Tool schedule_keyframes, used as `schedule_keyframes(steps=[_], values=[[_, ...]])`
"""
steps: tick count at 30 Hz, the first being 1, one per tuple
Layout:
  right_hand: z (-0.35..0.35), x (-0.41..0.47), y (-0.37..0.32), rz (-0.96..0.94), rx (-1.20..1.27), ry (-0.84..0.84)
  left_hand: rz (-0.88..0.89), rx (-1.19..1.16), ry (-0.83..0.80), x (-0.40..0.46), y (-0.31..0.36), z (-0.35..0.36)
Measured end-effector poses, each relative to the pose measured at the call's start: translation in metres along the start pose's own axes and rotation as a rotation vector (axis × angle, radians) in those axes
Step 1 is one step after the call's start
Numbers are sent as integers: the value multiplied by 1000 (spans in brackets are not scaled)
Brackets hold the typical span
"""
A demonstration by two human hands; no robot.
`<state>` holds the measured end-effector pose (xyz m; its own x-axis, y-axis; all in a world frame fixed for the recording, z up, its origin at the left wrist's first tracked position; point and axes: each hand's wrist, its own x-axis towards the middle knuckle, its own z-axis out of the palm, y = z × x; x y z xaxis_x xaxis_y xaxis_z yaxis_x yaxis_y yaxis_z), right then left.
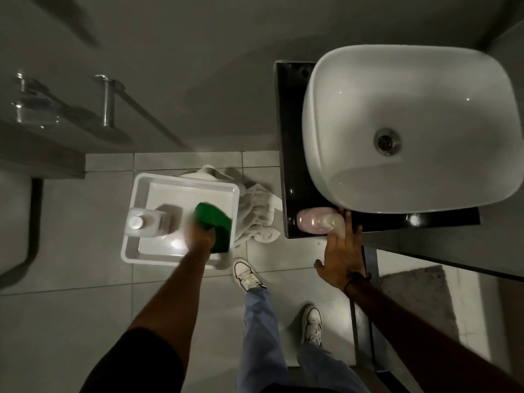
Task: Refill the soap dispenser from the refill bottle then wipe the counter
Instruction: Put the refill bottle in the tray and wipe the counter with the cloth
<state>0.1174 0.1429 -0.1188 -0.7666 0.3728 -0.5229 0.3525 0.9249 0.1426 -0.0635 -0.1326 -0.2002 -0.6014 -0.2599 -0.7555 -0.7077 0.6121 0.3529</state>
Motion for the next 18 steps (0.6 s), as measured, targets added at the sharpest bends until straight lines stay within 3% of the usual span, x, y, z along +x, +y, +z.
schedule_keyframes(steps=[5, 10, 15, 18], values=[[-3, -3, 5, -25, -5, -25, -11, -184, 16, -23, -5, -13], [-18, -17, 18, -111, 203, 31, 31, -447, -15, -86, -12, -23], [-25, -48, 27, -149, 740, 127, 84, -628, -198, -165, -24, -8], [-31, -67, 35, -115, 1177, -115, 107, -667, -348, -218, -26, 24]])
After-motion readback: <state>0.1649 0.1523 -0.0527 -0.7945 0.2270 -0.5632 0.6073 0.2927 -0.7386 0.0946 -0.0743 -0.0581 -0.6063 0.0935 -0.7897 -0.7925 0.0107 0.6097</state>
